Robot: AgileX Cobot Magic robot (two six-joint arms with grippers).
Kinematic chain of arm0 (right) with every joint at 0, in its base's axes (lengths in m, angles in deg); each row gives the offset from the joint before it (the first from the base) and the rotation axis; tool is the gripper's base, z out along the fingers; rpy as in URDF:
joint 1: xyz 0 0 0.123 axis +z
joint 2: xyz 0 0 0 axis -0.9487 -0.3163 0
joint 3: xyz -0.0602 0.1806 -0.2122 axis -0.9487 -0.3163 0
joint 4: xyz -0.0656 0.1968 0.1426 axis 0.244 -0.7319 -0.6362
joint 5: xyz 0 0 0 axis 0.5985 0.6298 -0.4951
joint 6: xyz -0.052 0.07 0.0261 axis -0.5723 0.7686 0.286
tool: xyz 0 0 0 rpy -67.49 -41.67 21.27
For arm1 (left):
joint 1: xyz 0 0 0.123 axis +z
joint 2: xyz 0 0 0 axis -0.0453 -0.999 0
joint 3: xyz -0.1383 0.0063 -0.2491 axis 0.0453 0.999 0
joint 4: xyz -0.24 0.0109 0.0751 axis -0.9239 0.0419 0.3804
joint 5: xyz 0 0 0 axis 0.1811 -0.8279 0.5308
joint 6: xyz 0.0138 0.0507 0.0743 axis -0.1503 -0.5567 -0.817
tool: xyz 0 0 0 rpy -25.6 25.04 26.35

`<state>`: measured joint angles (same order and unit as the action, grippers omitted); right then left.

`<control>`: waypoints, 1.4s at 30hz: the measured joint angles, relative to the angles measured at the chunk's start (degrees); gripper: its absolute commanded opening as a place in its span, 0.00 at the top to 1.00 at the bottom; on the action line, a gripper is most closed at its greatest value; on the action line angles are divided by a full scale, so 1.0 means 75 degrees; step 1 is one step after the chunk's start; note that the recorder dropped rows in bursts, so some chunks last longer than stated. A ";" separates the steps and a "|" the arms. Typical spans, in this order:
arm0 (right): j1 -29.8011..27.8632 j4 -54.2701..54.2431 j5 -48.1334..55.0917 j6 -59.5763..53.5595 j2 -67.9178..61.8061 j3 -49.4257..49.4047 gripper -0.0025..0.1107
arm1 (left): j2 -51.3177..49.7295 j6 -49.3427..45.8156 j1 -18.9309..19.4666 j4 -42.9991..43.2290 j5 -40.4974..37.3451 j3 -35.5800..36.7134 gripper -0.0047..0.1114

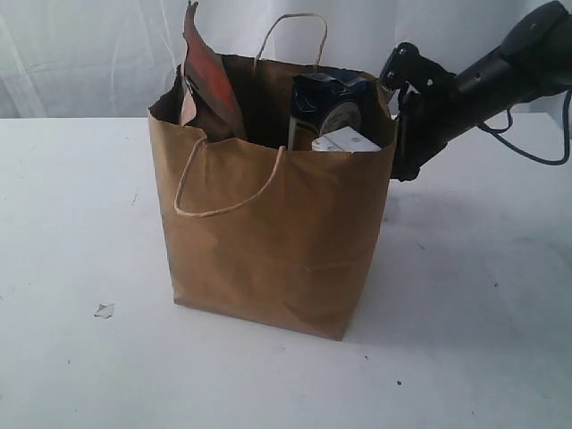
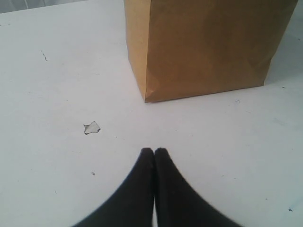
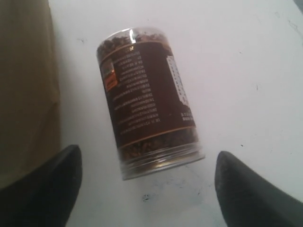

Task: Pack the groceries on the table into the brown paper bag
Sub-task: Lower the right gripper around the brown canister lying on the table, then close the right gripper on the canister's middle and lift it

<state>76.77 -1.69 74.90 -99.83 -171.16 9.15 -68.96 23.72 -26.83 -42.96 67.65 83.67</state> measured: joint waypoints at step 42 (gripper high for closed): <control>0.0457 -0.0584 -0.0789 -0.1438 -0.1814 0.0794 0.54 | 0.0000 0.0000 0.0000 0.0000 0.0000 0.0000 0.96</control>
<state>80.20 -6.07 68.99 -110.61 -184.77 15.10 -68.96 23.72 -26.83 -42.96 67.65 83.67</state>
